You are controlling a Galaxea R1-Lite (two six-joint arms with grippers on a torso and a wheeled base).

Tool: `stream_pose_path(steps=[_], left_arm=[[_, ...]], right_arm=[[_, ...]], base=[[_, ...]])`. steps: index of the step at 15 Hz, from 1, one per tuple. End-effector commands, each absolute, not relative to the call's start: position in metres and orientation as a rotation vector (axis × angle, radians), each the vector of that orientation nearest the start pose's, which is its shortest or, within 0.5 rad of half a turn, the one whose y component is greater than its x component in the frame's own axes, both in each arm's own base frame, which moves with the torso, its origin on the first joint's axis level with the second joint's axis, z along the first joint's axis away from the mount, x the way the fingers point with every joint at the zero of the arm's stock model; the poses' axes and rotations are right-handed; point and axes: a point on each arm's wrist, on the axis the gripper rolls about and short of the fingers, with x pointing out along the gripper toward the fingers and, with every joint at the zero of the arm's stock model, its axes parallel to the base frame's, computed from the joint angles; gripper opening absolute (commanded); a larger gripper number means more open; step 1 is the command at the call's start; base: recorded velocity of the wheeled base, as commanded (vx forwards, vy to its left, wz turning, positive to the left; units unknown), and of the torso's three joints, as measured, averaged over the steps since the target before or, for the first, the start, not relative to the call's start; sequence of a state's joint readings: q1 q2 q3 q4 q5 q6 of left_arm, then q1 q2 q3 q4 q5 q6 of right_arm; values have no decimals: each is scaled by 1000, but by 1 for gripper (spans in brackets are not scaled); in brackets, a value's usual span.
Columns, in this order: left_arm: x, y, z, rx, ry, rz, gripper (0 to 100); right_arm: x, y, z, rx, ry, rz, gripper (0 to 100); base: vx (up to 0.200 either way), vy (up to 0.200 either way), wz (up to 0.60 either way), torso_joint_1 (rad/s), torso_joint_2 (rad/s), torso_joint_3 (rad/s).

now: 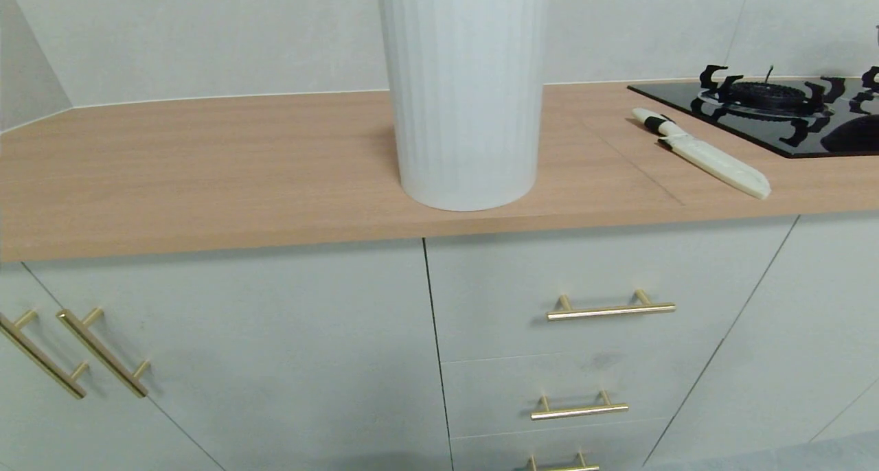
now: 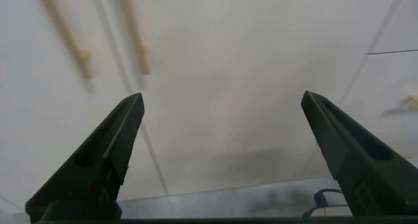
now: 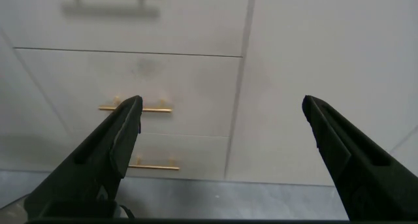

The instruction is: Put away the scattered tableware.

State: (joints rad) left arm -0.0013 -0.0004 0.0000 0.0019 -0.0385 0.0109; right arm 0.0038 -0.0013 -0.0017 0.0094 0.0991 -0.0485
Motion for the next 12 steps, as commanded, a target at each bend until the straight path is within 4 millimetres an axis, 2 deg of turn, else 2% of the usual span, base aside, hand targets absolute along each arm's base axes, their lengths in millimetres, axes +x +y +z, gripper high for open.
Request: stream_pose_path(steps=[1,4,10,12], left_arm=[[-23,-1,75,11,1,-40,100],[-23,-1,75,11,1,-40,100],[-23,-1,75,11,1,-40,100],[-23,-1,75,11,1,-40,100]], right_arm=[[-23,2,75,-50,5,104,100],[-23,2,75,-49,5,104,100],[-23,2,75,-49,5,104,100],[-23,2,75,-49,5,104,100]], base=[[0,0,0,0,0,0],[0,0,0,0,0,0],[200,0,0,-1,1,4],[0,0,0,0,0,0]])
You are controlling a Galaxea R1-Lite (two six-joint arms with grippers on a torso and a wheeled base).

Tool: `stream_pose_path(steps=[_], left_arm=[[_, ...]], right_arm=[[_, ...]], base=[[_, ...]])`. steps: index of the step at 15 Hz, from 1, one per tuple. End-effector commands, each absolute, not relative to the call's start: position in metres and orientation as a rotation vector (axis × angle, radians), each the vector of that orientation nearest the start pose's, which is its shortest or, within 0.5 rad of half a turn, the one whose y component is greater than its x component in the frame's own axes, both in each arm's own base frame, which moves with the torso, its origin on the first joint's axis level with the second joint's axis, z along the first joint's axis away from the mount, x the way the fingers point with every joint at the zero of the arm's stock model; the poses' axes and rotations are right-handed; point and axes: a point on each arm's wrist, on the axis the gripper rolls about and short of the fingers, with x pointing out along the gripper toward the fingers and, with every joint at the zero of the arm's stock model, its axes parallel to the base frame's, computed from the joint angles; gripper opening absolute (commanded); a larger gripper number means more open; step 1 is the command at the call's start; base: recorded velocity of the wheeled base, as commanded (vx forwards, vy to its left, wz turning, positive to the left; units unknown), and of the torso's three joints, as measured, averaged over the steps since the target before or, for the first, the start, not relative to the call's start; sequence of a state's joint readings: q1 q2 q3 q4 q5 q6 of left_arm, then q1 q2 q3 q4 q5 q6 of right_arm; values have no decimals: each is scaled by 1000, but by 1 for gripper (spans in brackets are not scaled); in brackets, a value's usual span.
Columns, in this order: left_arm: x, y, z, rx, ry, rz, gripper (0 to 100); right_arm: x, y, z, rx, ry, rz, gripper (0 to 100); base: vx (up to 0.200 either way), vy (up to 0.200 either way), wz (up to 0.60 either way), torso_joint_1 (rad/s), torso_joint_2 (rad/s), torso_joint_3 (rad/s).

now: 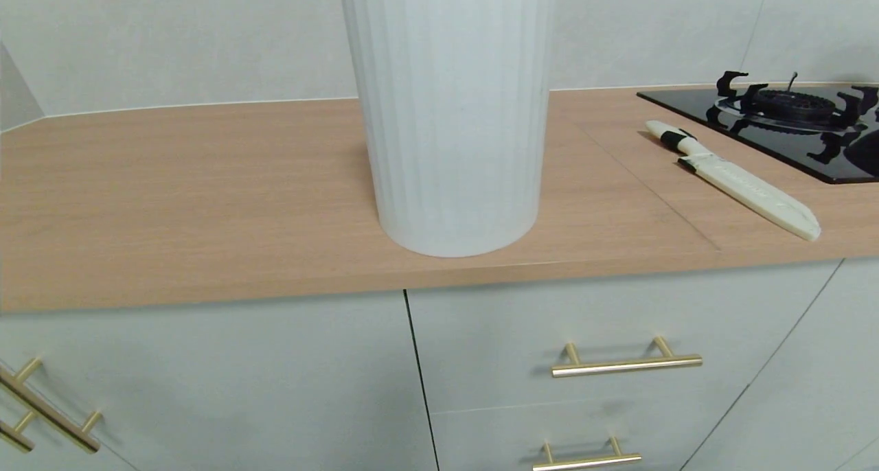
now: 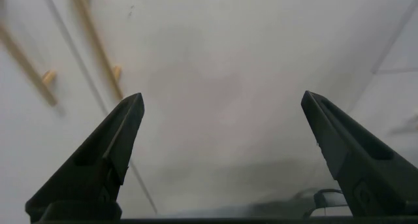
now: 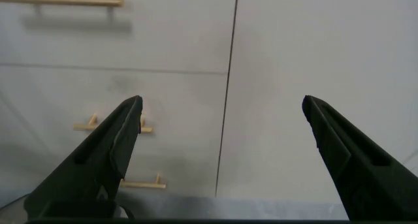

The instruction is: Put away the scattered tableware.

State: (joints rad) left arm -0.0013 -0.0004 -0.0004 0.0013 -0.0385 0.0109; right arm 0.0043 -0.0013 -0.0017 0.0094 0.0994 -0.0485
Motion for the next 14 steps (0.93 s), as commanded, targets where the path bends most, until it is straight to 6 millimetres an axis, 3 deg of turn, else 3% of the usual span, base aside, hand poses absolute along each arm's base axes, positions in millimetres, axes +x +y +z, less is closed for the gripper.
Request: stream_pose_path(steps=[1,12,14], left_arm=[[-23,-1,75,11,1,-40,100],[-23,-1,75,11,1,-40,100],[-23,-1,75,11,1,-40,100]], right_arm=[[-23,2,75,-49,5,104,100],[-23,2,75,-50,5,104,100],[-23,2,75,-50,5,106,100]], base=[[0,0,0,0,0,0],[0,0,0,0,0,0],[0,0,0,63,-264,-203]])
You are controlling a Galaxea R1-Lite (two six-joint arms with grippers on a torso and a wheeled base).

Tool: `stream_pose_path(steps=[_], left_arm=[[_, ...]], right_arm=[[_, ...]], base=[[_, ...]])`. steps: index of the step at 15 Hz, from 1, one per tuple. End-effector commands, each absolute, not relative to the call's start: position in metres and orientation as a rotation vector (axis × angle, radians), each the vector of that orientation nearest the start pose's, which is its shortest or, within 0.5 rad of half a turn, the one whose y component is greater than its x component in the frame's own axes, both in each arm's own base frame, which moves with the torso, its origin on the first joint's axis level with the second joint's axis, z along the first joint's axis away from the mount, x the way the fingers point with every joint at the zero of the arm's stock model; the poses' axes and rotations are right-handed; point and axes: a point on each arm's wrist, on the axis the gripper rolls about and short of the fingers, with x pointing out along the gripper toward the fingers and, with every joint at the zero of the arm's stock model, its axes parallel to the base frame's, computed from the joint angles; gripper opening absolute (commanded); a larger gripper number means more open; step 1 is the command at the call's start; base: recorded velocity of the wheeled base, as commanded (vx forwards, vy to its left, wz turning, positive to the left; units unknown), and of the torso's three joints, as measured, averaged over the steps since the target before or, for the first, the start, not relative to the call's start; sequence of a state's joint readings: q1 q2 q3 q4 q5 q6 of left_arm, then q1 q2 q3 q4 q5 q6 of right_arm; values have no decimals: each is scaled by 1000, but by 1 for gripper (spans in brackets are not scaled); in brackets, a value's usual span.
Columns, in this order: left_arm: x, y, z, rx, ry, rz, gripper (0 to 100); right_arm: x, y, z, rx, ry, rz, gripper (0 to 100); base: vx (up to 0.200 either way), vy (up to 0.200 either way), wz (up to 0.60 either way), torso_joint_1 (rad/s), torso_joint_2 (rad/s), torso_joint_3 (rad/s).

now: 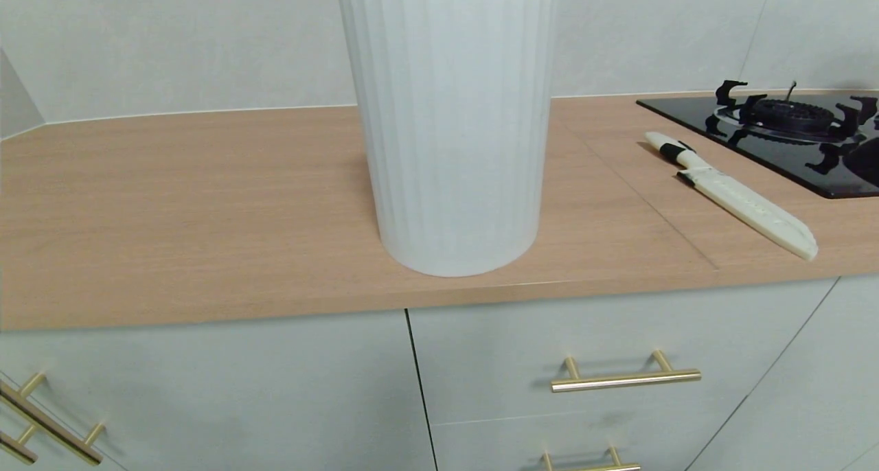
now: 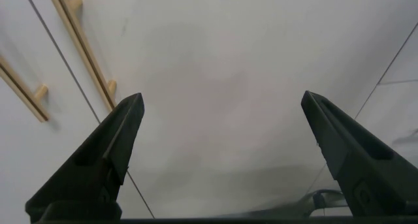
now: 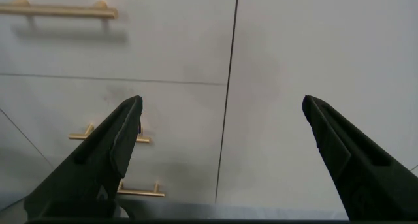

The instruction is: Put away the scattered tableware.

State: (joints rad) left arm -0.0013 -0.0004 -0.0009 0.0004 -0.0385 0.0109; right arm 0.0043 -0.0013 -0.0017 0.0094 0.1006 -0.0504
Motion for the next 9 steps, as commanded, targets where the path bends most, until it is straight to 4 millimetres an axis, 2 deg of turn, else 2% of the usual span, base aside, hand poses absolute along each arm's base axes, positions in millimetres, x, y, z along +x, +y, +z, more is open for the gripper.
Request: stream_pose_path(steps=[1,2,9], left_arm=[[-23,-1,75,11,1,-40,100],[-23,-1,75,11,1,-40,100],[-23,-1,75,11,1,-40,100]], right_arm=[[-23,2,75,-50,5,104,100],[-23,2,75,-50,5,106,100],[-23,2,75,-50,5,106,100]], base=[[0,0,0,27,-198,-261],[0,0,0,76,-222,-286],[0,0,0,182,-498,-295]])
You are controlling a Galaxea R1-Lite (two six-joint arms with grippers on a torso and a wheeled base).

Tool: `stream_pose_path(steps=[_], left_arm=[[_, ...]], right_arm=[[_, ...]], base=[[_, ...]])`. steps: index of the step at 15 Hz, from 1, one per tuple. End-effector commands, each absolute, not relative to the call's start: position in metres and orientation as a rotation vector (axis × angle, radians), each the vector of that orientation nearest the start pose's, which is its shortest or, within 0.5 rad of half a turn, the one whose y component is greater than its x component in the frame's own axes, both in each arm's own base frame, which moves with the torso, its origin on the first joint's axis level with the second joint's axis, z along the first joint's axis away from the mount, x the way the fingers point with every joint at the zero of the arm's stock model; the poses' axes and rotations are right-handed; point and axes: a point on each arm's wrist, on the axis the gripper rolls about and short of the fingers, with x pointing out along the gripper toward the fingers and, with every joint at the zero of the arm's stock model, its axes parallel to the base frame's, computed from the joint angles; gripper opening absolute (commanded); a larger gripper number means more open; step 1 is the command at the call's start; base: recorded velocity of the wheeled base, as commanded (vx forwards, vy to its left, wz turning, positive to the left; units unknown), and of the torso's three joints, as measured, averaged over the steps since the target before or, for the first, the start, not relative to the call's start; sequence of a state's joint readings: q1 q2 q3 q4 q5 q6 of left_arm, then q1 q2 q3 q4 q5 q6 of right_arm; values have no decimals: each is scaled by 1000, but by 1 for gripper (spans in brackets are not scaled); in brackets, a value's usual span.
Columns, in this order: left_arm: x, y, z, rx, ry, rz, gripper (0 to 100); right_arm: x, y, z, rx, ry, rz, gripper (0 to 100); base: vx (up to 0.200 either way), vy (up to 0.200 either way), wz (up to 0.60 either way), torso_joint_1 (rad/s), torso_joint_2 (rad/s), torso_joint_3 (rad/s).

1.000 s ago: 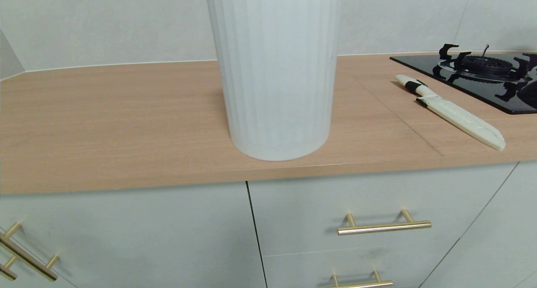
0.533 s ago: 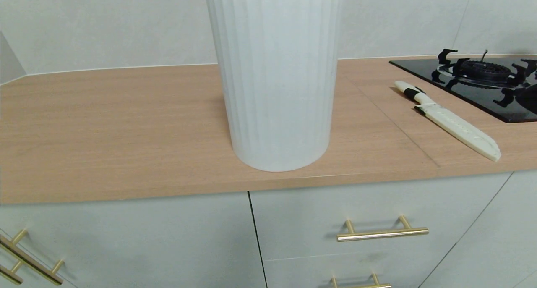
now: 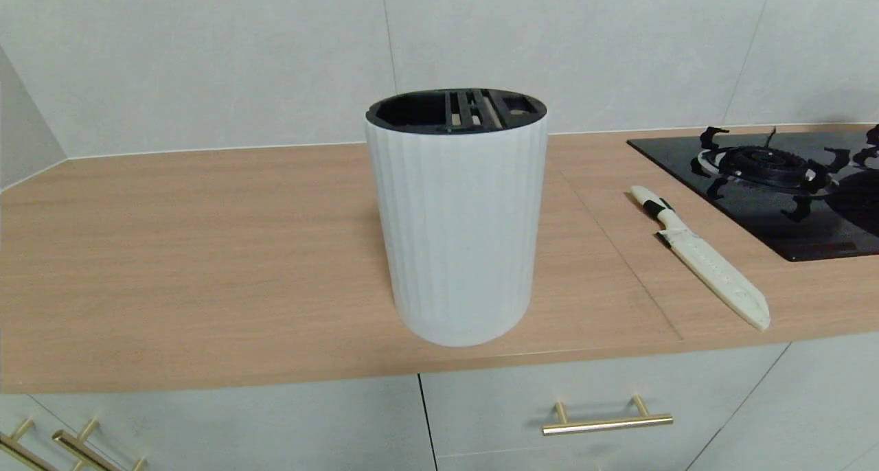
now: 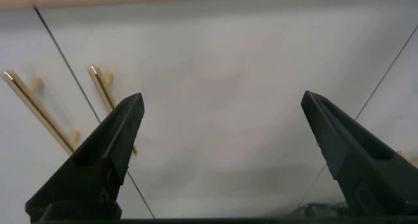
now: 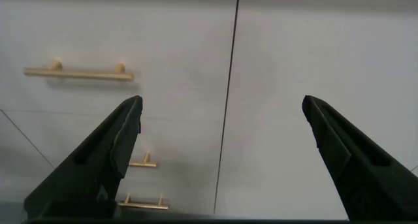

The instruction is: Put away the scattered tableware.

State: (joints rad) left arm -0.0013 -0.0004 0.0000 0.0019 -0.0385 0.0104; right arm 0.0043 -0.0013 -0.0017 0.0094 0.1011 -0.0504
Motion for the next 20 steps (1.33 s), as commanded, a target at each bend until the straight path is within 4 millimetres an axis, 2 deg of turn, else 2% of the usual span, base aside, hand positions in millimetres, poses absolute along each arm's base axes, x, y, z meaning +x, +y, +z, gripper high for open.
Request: stream_pose_path(steps=[1,20], left_arm=[[-23,-1,75,11,1,-40,100],[-23,-1,75,11,1,-40,100]], right_arm=[[-23,2,75,-50,5,104,100],[-23,2,75,-50,5,106,100]], base=[[0,0,0,183,-456,-281],[0,0,0,234,-523,-287]])
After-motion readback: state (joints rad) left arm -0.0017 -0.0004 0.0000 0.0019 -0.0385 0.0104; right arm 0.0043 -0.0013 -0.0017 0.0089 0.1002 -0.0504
